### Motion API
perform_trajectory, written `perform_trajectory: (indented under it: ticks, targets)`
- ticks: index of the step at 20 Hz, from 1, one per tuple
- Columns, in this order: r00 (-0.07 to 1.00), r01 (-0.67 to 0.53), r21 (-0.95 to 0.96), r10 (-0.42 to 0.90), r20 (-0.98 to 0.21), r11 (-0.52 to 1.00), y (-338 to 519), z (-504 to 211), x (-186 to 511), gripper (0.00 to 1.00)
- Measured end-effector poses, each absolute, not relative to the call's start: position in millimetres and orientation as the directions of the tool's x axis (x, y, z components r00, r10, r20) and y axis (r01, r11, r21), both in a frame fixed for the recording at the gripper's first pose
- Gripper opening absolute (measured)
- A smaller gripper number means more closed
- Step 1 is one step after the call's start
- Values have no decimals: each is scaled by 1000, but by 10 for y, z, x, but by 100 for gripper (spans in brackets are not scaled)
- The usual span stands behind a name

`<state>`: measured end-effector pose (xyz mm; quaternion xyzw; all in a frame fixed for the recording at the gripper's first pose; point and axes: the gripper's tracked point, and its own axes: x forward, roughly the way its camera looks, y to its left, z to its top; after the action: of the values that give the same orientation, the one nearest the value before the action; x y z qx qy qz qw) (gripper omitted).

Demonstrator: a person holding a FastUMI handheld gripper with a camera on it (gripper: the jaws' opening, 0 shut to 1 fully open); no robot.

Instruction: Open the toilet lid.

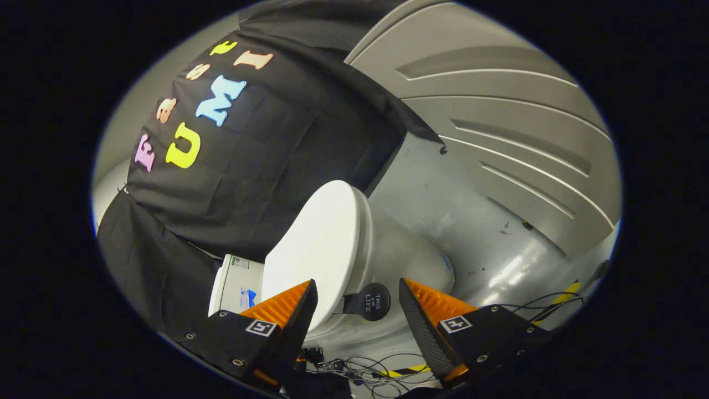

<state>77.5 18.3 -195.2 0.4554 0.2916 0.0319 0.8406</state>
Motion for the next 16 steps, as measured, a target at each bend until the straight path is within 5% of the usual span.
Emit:
perform_trajectory:
  ticks: [7,16]
  targets:
    - [805,288,883,406,-433,371,332,-2111,803,79]
    - [814,362,913,414,-407,185,316,-2256,781,33]
